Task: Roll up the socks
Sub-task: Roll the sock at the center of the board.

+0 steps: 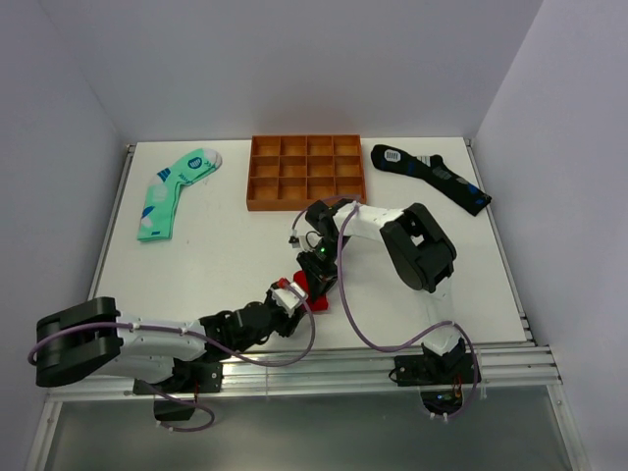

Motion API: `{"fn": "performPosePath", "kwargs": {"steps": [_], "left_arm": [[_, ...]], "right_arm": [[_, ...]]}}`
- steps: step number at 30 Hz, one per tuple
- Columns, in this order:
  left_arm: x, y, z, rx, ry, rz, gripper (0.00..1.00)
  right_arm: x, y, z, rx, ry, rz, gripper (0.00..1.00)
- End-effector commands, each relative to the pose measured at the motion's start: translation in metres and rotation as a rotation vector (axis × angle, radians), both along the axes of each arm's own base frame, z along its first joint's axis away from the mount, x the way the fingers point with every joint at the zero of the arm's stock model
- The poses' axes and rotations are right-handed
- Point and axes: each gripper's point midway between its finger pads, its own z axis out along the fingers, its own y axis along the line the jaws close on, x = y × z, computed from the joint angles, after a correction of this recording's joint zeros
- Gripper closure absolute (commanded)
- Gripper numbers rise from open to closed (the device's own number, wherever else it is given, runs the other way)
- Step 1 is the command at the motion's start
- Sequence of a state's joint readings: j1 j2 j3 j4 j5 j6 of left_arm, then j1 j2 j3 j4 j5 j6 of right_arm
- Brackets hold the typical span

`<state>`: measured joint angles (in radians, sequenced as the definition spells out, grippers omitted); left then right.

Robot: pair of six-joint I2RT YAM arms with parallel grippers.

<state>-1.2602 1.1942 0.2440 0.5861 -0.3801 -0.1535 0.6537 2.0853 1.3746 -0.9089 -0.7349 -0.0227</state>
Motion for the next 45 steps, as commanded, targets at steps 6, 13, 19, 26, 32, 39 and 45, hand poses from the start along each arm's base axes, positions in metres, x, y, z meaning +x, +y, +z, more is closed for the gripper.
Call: {"fn": "performPosePath", "kwargs": {"steps": [6, 13, 19, 26, 32, 39, 45], "left_arm": [[0.01, -0.023, 0.014, 0.025, -0.097, -0.012, 0.41], [0.003, -0.032, 0.003, 0.093, -0.117, -0.032, 0.41], [0.002, -0.037, -0.003, 0.116, -0.11, -0.049, 0.4], [0.008, -0.036, -0.015, 0.176, -0.115, -0.023, 0.39], [0.014, -0.031, -0.019, 0.211, -0.13, 0.02, 0.32], [0.025, -0.025, -0.023, 0.231, -0.116, 0.072, 0.35], [0.029, -0.025, -0.029, 0.236, -0.083, 0.065, 0.4]], "right_arm": [[0.008, -0.02, -0.027, -0.117, -0.068, 0.027, 0.73], [0.01, -0.02, -0.027, -0.115, -0.076, 0.031, 0.73], [0.011, -0.02, -0.027, -0.116, -0.085, 0.032, 0.73], [0.011, -0.022, -0.027, -0.122, -0.091, 0.033, 0.73], [0.012, -0.022, -0.028, -0.121, -0.093, 0.034, 0.73], [0.012, -0.024, -0.028, -0.125, -0.103, 0.033, 0.73], [0.013, -0.025, -0.027, -0.123, -0.108, 0.032, 0.73]]}}
